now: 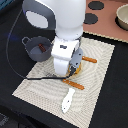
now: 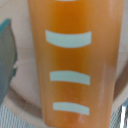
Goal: Interact with the objects in diverse but meaningful ways.
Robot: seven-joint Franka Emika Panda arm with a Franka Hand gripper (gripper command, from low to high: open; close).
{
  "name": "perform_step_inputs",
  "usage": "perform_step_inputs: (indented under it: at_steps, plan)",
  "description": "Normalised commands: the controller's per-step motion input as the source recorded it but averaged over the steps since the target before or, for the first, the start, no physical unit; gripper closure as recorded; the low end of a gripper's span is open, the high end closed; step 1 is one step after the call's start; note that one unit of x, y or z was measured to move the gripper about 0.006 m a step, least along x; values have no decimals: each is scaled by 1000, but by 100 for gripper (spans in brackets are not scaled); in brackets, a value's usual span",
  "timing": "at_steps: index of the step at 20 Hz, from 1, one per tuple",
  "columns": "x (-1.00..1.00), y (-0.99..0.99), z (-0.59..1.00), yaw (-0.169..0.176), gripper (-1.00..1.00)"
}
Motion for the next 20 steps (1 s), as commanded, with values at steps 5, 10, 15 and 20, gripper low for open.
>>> perform_step_inputs:
  at_steps: [5, 10, 15, 20]
  plan:
    - [3, 275, 898, 6, -100]
    - [-77, 532, 1000, 0, -100]
    - [-219, 705, 907, 6, -100]
    - [-223, 806, 723, 1, -100]
